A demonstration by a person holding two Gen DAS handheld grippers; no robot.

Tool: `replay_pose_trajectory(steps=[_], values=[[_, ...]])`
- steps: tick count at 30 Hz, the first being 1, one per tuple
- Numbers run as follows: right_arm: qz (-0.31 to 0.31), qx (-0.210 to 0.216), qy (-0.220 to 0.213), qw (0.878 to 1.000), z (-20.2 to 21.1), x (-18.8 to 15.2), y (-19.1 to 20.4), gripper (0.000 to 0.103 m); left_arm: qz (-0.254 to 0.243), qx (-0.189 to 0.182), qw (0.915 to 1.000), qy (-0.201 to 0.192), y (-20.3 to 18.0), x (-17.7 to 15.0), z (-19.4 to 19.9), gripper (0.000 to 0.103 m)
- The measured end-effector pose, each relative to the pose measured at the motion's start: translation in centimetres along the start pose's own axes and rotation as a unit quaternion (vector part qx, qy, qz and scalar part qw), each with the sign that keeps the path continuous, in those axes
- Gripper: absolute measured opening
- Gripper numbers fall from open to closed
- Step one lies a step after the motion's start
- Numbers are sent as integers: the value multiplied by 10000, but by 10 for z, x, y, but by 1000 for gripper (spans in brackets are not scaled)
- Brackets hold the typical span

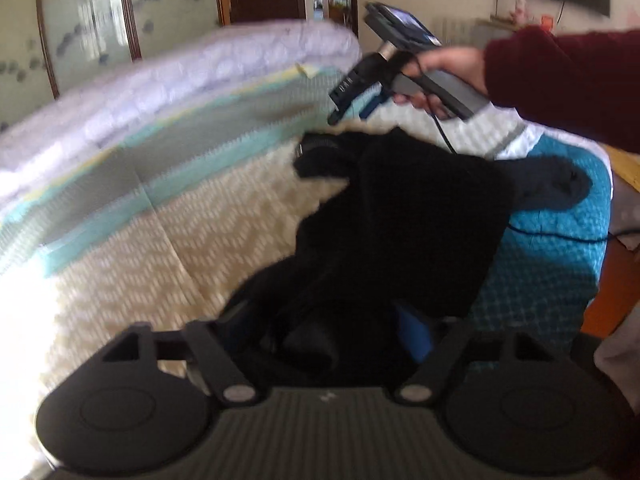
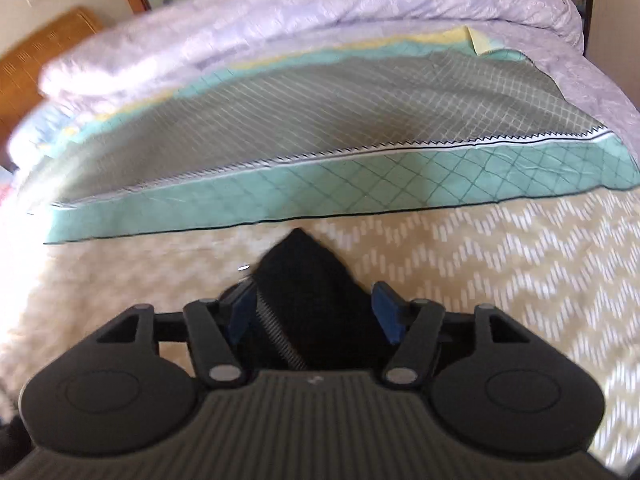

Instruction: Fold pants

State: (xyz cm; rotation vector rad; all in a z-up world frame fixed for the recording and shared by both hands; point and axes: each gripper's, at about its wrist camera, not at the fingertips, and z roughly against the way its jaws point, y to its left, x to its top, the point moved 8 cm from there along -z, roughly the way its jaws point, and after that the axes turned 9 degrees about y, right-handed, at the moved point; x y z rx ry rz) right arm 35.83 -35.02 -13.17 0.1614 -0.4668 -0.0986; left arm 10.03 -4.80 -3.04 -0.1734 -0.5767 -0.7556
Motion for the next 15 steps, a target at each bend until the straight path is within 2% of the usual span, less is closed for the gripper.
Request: replay_pose_trajectory(steps=[1,3,4,5,7,9,12,15], values=[[-21,-168,177,9997,-17,1,-6,66,86,30,9999,142,5,-3,-7,19],[-162,-174,657,9976,-40,-13,-25,44,405,-2,9991,78,22,-7,-3,13],[-81,-189,418,9989,-38,-16,-26,30,604,-31,9982,-51,32,-6,4,11],[-63,-41,309,9995,-33,-18,-26,7,821,-18,9964,-201,42,-6,13,11],[-649,219,112,9976,-10,-22,-37,7,1329,140,9897,-520,69,-6,36,9],[-1267,467,-395,9901,28,-21,-53,7,2019,218,9755,-850,100,-13,65,8],[-2388,1043,-1290,9568,107,-31,-94,7,2975,175,9447,-1368,140,-34,103,8],[-3051,967,-2054,9248,184,-50,-133,7,3606,328,9155,-1752,168,-60,124,8]])
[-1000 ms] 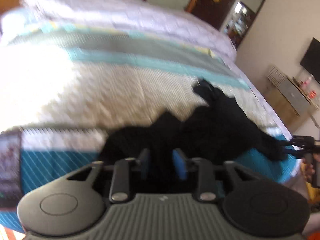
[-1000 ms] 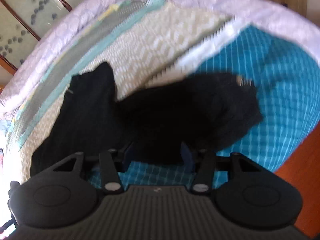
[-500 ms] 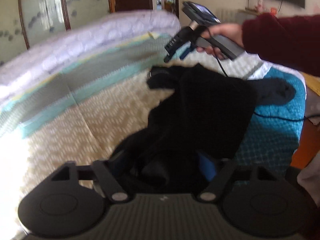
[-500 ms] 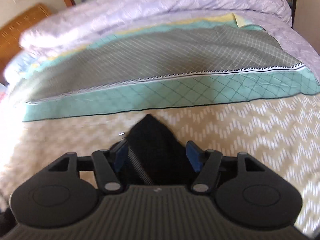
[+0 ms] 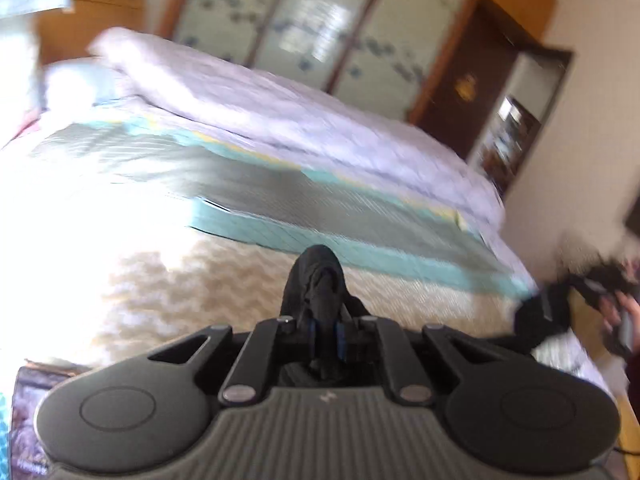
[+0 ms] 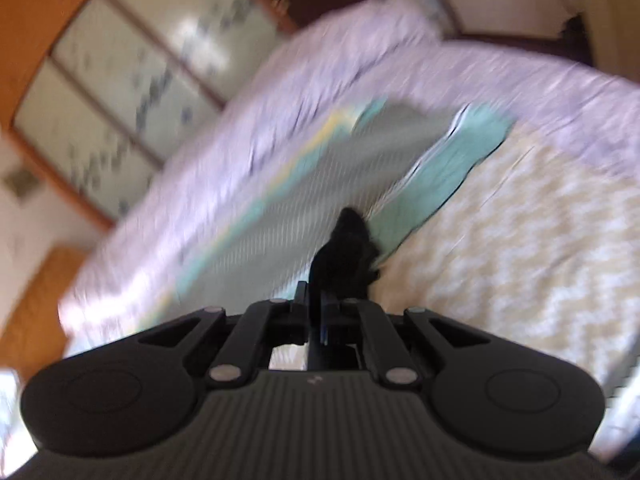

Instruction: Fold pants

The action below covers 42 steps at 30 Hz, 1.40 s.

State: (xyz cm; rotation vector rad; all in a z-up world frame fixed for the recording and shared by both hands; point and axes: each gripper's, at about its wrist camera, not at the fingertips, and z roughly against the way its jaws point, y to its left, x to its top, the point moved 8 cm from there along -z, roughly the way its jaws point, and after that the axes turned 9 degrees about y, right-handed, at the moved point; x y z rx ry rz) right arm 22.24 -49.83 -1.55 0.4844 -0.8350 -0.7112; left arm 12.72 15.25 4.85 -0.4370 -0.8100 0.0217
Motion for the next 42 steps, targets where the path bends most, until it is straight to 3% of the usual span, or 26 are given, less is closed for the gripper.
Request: replay_pose_trajectory(steps=[3,6,10,13,15,16,17,18,20,24,27,30,32,36,39,42], values=[[-459,16,-588,9972,54,25,-13,7,862,-129,9960,-177,36,2,3,8],[-630,-151,-756,9950,60,36,-16,7,1456,-219,9888,-227,63,8,-19,8],[-818,-429,-516,9944,1,42,-15,7,1486,152,9886,-188,78,26,-69,8],[-628,-760,-412,9943,-54,50,-12,8,1486,478,9875,-219,86,51,-112,8],[-667,-905,-599,9919,-81,52,-15,17,1512,669,9859,-252,89,63,-137,9],[-713,-994,-703,9900,-92,50,-19,27,1496,819,9853,-81,91,65,-150,16],[-734,-1025,-583,9903,-102,47,-23,52,1516,982,9834,164,93,61,-158,19],[-830,-1114,-316,9898,-110,40,-31,54,1564,1121,9804,418,97,54,-162,25],[-733,-1019,-48,9921,-108,23,-37,53,1458,1058,9822,533,97,42,-158,27],[110,-504,403,9979,-48,-15,-32,52,1273,762,9882,391,88,18,-95,42],[878,-631,231,9939,35,-52,-45,52,1102,693,9906,415,79,-9,-43,47],[1244,-969,173,9873,111,-95,-74,52,1082,642,9902,604,69,-41,-4,55],[1128,-1327,59,9847,151,-117,-103,52,1174,577,9886,743,63,-63,14,57],[102,-1581,-248,9871,210,-152,-163,53,1638,250,9797,1132,51,-107,30,62],[-663,-1218,-146,9902,222,-178,-186,53,2013,-35,9708,1308,42,-133,32,64],[-853,-969,-141,9915,214,-191,-186,53,2455,-271,9582,1442,35,-158,26,78]])
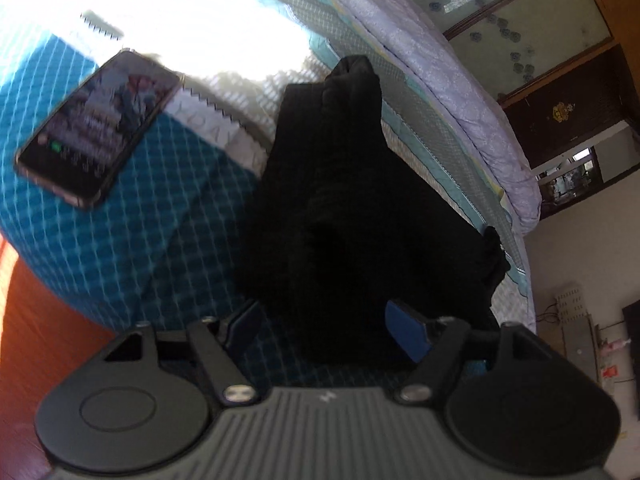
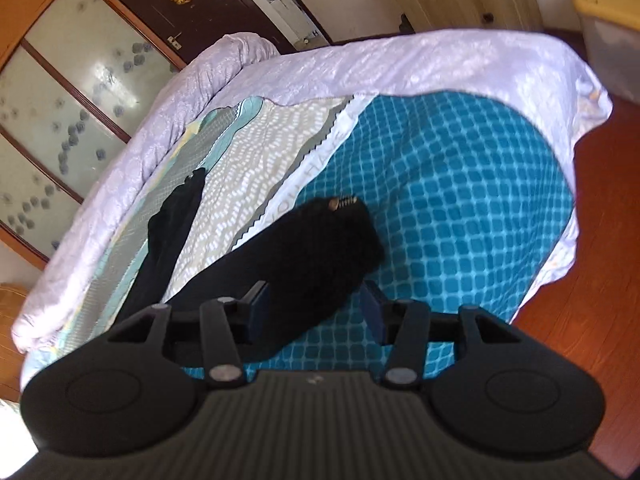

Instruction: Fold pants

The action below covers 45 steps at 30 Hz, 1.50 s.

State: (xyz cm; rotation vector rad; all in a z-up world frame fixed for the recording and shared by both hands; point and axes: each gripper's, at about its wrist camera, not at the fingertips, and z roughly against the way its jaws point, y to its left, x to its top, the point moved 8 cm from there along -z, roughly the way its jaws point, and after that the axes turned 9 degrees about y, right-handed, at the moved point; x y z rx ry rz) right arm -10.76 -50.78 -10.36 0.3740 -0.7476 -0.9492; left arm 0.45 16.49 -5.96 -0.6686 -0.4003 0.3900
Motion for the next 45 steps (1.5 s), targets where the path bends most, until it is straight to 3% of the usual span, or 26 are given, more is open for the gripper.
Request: replay_pose_trajectory(steps=[4,5,6,8,9,11,15,19,23,25,27,28,30,32,34,36,39,42,45], values=[[-149,159,42,9998,-28,6,-1,53,341,-95,9992,203,6,-8,-35,80],[-226,104,127,9996,-39,8,-5,50,469,-121,9985,249,8,-7,-44,78],[-318,70,186,9993,-49,10,-8,37,568,-149,9981,207,9,-4,-51,74],[-435,107,181,9988,-62,18,-7,11,476,-235,9985,123,1,5,-59,29],[-506,79,234,9984,-68,24,-4,11,514,-204,9980,304,-1,8,-64,9],[-519,97,-37,9986,-63,49,7,10,627,-307,9972,258,-5,15,-55,8],[-148,476,-1037,9934,-15,123,45,10,262,-256,9993,11,-18,24,-4,8],[233,387,-1545,9870,17,159,59,10,68,79,9999,28,-14,13,26,7],[221,48,-1287,9914,-7,145,30,11,155,607,9974,366,8,-9,-1,8],[287,-711,-999,9920,-32,123,2,15,213,1014,9920,716,21,-25,-25,16],[-65,-1335,-679,9887,-47,100,-35,26,154,1200,9879,968,24,-34,-35,21],[-477,-1331,-568,9883,-50,88,-52,25,58,1195,9880,975,23,-34,-31,24],[-1240,-690,-859,9861,-32,78,-71,26,-117,1163,9891,890,20,-25,-13,36],[-1568,-911,-1183,9763,-8,80,-82,30,-232,1116,9916,606,17,-9,14,36],[-1428,-1327,-1691,9661,19,90,-79,30,-442,1142,9924,137,9,17,42,36],[-992,-1346,-1841,9686,28,108,-57,30,-783,1313,9876,-368,-3,50,59,40],[-291,-978,-1626,9814,11,129,1,31,-1529,1759,9685,-878,-32,102,51,46],[523,-406,-1097,9918,-34,142,80,42,-2357,1928,9464,-1076,-68,147,10,62],[1208,25,-523,9913,-96,148,166,45,-2783,1881,9358,-1072,-96,182,-41,72]])
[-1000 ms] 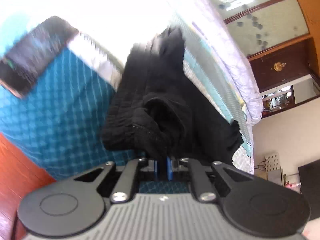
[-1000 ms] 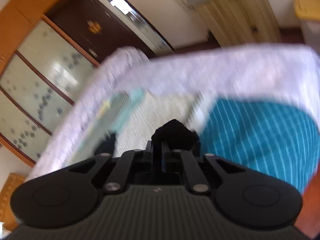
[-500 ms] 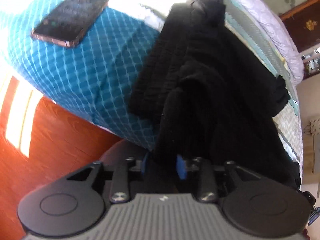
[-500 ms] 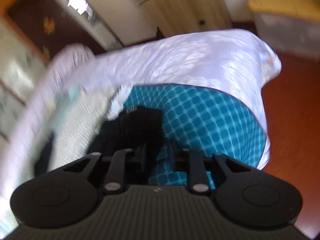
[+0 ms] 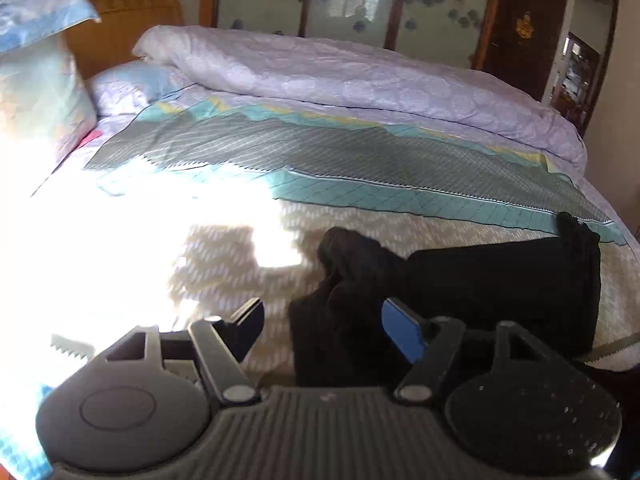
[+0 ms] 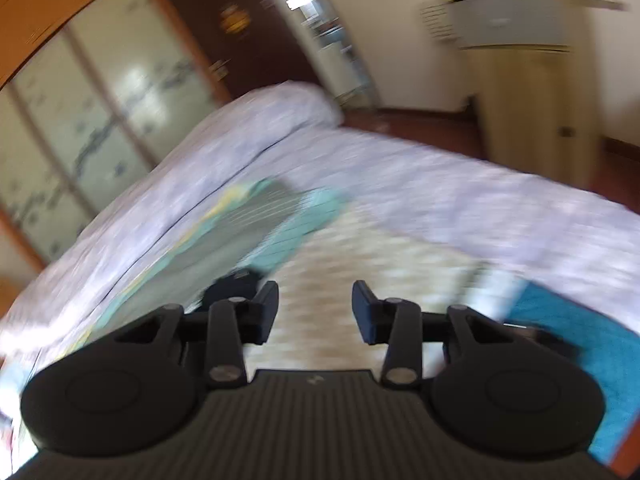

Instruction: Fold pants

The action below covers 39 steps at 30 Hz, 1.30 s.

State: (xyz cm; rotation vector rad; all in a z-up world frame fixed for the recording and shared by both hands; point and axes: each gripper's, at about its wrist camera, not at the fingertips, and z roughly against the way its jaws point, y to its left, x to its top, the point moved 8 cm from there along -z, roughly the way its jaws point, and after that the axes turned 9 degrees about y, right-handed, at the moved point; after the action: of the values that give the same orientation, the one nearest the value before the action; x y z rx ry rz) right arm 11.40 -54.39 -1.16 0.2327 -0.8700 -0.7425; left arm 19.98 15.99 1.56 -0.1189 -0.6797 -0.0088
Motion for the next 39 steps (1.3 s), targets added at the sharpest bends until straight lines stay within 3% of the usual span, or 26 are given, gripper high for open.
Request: replay_pose_trajectory(steps=[1,3,6,8,9,11,13,16,17,18,20,23,26,30,35,38,39], values=[[197,120,152,9996,-22,5,26,47,-61,-19,10000,-2,-7,12,-17,82],[635,247,477,9965,-71,17,75,58,-182,-110,9998,0,-21,31,-44,89],[1024,75,960,9901,-153,25,127,63,-441,-96,9990,63,-41,46,-90,92],[942,-95,1228,9879,-203,24,146,63,-561,16,9982,187,-45,34,-110,91],[826,-160,1343,9874,-220,23,148,63,-582,41,9979,291,-46,32,-122,83],[591,-322,1513,9862,-261,11,156,63,-639,96,9963,571,-40,18,-138,57],[526,-600,1730,9817,-297,-4,162,63,-727,170,9947,706,-37,9,-147,20],[582,-1054,1815,9760,-335,-20,159,61,-816,296,9950,486,-29,7,-136,14],[696,-1054,1555,9797,-335,-19,164,40,-783,303,9957,393,-28,7,-128,14],[842,-1063,1462,9799,-334,-18,166,7,-727,293,9965,304,-27,9,-119,13],[549,-906,1491,9831,-321,-9,154,7,-585,236,9980,92,-25,14,-96,13],[-15,-550,940,9940,-270,25,132,7,-397,56,9989,-260,-28,17,-50,13],[-667,-21,641,9957,-197,53,98,7,-390,-140,9975,-578,-37,8,2,12],[-994,583,217,9931,-84,63,45,7,-391,-548,9944,-812,-49,-26,69,13],[-1542,746,114,9852,32,11,-60,7,-564,-985,9922,-508,-71,-112,114,13],[-1909,396,143,9807,72,-48,-132,8,-504,-1066,9930,112,-77,-174,105,15],[-1991,233,200,9795,78,-72,-153,12,-536,-1026,9925,385,-79,-194,98,22]])
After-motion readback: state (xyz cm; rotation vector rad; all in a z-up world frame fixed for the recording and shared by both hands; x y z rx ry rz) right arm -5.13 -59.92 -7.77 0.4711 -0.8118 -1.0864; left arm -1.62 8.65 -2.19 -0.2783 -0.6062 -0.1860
